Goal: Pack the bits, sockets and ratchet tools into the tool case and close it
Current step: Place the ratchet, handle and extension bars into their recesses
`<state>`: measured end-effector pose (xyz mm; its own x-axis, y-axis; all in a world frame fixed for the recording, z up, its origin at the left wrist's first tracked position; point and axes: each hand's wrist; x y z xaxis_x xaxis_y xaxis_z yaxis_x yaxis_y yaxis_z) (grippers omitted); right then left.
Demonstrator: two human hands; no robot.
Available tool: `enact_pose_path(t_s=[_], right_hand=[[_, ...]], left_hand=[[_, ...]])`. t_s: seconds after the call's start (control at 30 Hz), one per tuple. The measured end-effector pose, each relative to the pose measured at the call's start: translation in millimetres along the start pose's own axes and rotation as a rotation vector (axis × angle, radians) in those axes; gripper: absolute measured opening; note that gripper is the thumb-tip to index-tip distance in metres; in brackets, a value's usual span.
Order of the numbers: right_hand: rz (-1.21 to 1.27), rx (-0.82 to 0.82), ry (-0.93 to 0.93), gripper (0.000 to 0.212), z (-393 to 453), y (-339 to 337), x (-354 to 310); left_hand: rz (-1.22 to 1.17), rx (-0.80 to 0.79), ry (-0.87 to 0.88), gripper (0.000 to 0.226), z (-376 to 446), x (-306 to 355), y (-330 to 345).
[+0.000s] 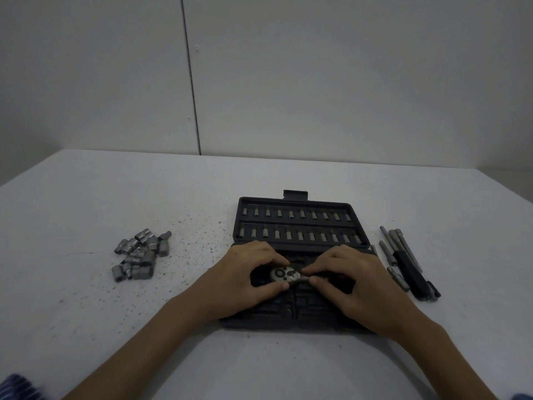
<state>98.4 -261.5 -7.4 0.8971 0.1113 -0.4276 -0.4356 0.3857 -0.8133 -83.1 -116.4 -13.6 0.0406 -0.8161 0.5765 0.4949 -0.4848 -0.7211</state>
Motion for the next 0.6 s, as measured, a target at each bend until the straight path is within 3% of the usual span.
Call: enact_pose_path(t_s=[0.4, 0.6], right_hand=[[-0.014, -0.022, 0.032, 0.020, -1.5, -4.0, 2.4], [-0.026, -0.032, 0.055, 0.020, -1.4, -3.0, 1.8]], left_hand=[[-0.033, 0.010, -0.012, 0.027, 0.9, 0.2, 1.1], [0.003, -0.015, -0.023, 0.035, 0.7, -0.9, 2.4]])
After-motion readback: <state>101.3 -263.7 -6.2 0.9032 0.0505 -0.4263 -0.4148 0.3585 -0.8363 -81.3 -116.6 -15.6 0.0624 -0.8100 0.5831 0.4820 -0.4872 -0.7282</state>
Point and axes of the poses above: each hand's wrist, its own z-axis towards the middle knuckle, its own y-axis out of the palm, x = y × z, and after that the axes turned 2 degrees about -z, right-handed
